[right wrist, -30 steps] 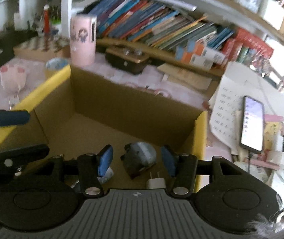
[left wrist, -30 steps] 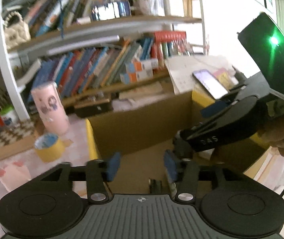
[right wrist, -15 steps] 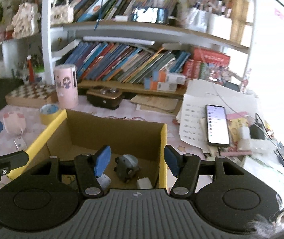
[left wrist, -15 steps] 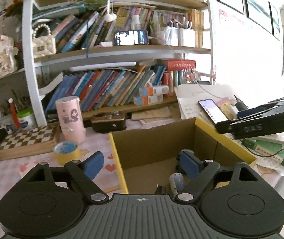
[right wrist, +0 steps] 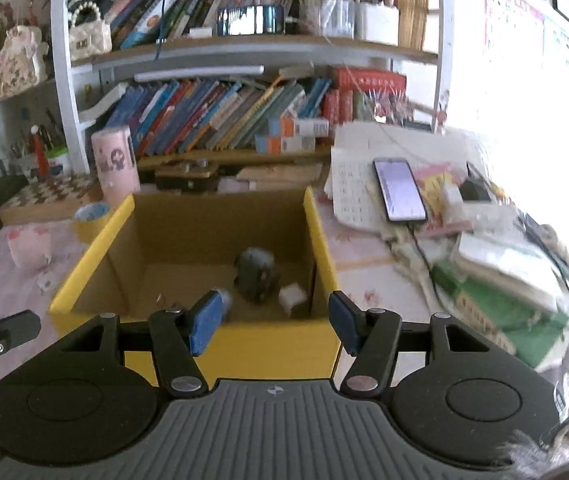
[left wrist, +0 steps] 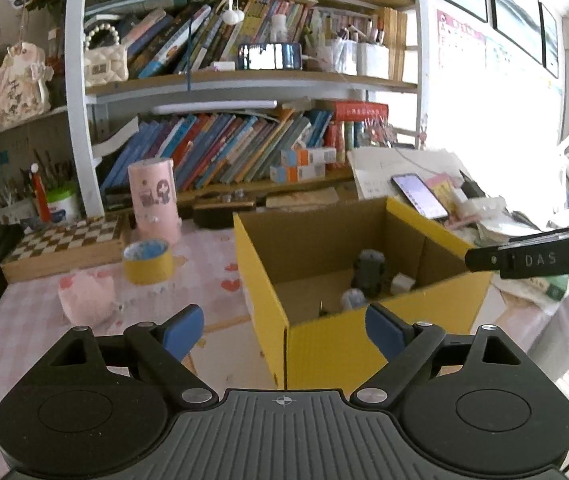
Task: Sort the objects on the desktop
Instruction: 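Withdraw both tools from the box back toward the pink plush pig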
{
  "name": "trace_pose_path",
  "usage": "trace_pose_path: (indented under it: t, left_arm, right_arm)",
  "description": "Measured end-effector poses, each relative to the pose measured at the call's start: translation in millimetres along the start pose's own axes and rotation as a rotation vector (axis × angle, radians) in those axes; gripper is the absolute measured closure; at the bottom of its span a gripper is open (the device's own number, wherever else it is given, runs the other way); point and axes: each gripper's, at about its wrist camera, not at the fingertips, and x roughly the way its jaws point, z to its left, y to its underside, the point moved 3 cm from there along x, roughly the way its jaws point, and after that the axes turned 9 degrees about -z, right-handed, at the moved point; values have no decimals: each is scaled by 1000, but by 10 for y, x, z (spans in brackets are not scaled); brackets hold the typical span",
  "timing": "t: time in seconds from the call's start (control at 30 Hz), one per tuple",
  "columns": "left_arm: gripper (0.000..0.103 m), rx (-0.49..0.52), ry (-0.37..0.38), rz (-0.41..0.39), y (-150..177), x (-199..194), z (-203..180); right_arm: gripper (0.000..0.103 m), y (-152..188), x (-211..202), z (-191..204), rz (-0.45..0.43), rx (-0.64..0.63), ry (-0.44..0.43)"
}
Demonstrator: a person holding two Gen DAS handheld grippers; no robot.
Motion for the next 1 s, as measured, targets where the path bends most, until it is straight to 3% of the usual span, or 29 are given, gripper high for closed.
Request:
trace_pose_path:
  t: [0.43, 0.83, 1.0]
  left_arm:
    - [12, 11, 23, 70, 395, -395, 269]
    - [12, 46, 10, 106, 594, -743, 565]
    - [12, 51, -6, 120, 666, -871, 719]
  right_arm:
    - [47, 642, -461, 541, 102, 54, 45]
    - [45, 941, -747, 1107, 126, 59, 70]
    - [45, 1033, -802, 1395, 141, 24, 39]
